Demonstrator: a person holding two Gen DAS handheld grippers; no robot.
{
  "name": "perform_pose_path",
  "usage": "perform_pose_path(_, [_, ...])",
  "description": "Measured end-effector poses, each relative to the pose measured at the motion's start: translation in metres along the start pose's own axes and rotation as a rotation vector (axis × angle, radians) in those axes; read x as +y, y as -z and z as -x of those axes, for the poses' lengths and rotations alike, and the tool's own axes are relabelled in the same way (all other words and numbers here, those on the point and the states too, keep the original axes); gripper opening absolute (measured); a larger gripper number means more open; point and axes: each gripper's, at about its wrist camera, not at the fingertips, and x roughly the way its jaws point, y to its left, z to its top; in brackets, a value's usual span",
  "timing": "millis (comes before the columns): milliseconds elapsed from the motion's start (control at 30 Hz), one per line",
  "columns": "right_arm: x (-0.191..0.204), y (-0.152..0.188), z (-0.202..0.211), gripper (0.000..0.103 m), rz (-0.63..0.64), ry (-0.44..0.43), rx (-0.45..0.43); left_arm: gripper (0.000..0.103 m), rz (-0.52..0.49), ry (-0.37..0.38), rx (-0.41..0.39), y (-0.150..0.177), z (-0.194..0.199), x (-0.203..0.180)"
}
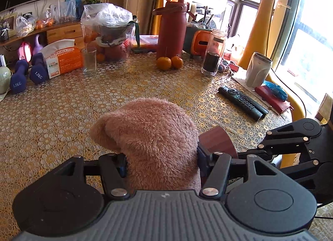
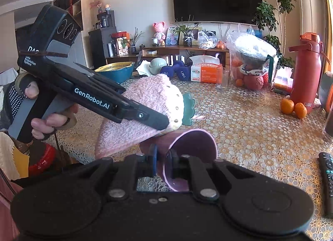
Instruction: Organize objects
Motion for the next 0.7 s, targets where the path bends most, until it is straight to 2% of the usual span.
perform_pose_path(200, [-0.003,-0.002,0.0,0.01,-0.032,-0.007,0.011,0.06,0.015,-0.022,0.002,0.006,0.0,0.008])
perform_pose_path(300, [-0.007,-0.004,0.001,0.015,-0.07,-0.013,0.012,0.06,0.018,-0.018,-0.003,0.009,0.001,0.008])
perform_pose_path(467, [-0.021,-0.007,0.003,0.018,-0.211,-0.054,0.015,0.06,0.01,-0.019,-0.013,0.015,0.006,0.004])
perform_pose_path(600, [-0.038,-0.008,0.004,0.018,-0.37,-0.078,-0.006,0.06,0.019,-0.018,-0.012,0.022,0.011,0.004])
perform_pose_path(700, [-0.043,-0.006,0.001,0.01,-0.405,-0.076,-0.005,0.06,0.025,-0.019,-0.011,0.026,0.015,0.004])
